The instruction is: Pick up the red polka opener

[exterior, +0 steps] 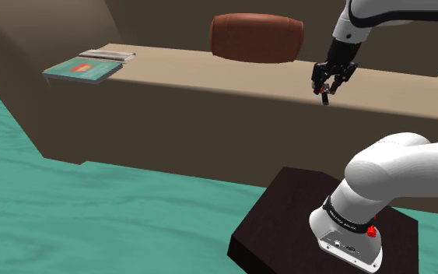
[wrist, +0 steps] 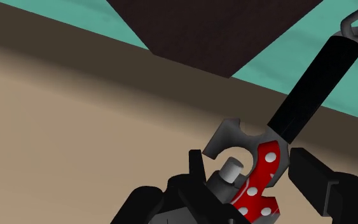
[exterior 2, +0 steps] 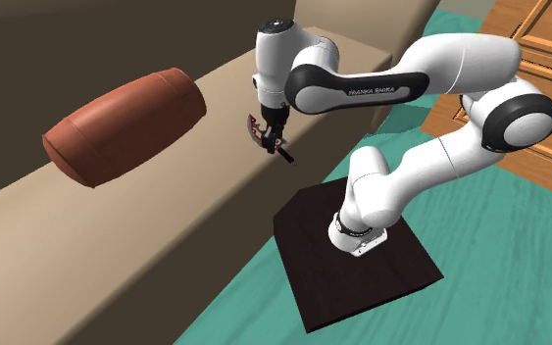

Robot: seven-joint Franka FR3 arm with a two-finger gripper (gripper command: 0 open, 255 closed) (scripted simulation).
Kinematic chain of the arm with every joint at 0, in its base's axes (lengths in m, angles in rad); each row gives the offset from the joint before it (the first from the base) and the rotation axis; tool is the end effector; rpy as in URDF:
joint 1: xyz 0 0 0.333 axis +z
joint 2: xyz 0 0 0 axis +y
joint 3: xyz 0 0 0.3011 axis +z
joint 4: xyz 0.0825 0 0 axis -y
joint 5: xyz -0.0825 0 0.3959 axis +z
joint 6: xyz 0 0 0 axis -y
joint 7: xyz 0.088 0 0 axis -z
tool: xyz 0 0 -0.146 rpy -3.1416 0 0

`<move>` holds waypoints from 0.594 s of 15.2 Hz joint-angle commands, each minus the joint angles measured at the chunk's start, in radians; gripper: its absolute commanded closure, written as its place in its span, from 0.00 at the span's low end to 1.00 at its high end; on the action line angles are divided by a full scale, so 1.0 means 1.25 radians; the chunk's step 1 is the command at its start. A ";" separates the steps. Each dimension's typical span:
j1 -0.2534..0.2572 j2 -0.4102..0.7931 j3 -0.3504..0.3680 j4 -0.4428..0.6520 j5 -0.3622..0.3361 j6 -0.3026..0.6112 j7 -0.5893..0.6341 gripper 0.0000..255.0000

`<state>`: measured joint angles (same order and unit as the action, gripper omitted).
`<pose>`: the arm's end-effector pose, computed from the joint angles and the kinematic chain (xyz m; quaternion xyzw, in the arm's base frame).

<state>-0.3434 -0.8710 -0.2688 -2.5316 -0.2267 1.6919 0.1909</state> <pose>0.2475 -0.2124 0.4818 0.9418 -0.3361 0.0061 0.0115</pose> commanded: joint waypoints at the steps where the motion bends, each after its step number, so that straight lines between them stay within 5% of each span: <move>1: 0.001 0.004 0.003 0.023 0.003 -0.020 -0.002 1.00; 9: 0.008 0.022 0.016 0.119 0.017 -0.097 -0.007 1.00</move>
<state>-0.3343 -0.8503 -0.2494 -2.4030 -0.2074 1.5841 0.1844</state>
